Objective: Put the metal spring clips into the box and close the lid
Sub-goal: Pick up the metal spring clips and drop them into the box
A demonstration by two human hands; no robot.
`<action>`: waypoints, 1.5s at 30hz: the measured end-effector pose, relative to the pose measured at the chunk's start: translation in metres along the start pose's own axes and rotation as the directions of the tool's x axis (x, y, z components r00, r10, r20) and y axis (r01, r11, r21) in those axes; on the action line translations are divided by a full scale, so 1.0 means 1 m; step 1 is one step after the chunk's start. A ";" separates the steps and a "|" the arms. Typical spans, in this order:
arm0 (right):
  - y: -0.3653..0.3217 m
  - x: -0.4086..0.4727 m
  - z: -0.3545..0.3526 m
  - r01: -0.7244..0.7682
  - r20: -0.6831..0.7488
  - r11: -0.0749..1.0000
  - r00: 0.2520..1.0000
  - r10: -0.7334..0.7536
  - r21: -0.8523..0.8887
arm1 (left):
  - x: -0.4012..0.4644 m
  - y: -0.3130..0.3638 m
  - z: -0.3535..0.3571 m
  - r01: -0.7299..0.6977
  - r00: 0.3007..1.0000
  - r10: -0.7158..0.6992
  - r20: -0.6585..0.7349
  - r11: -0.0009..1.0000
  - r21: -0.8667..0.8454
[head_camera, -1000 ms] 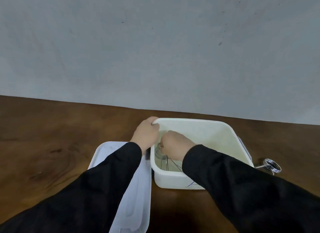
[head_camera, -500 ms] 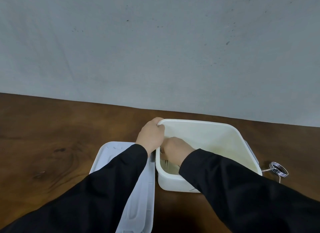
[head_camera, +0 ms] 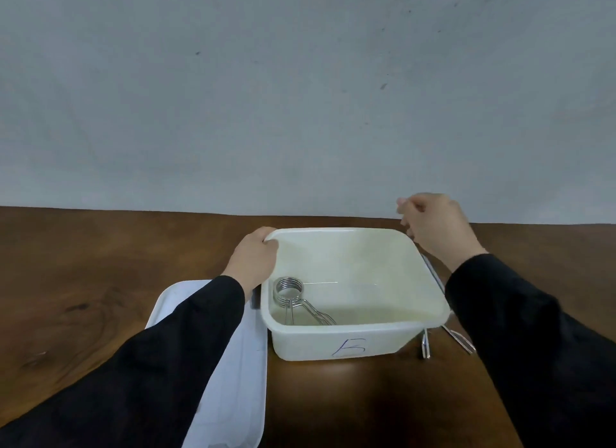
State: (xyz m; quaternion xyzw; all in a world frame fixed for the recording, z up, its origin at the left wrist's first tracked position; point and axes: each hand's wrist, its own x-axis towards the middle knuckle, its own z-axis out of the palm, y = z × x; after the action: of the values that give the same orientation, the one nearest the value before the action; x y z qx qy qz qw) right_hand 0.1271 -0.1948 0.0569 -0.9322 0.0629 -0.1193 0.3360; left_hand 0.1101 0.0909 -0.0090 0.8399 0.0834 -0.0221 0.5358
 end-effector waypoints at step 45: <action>0.080 -0.005 -0.076 -0.086 -0.312 0.928 0.927 0.207 0.361 | 0.000 0.004 0.005 -0.013 1.000 0.013 -0.007 1.000 -0.013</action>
State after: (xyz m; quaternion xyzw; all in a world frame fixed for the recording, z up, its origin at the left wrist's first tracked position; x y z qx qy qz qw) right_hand 0.0997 -0.3013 0.0615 -0.8168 0.1695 -0.2639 0.4842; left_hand 0.1106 0.0844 -0.0078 0.8371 0.0800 -0.0151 0.5410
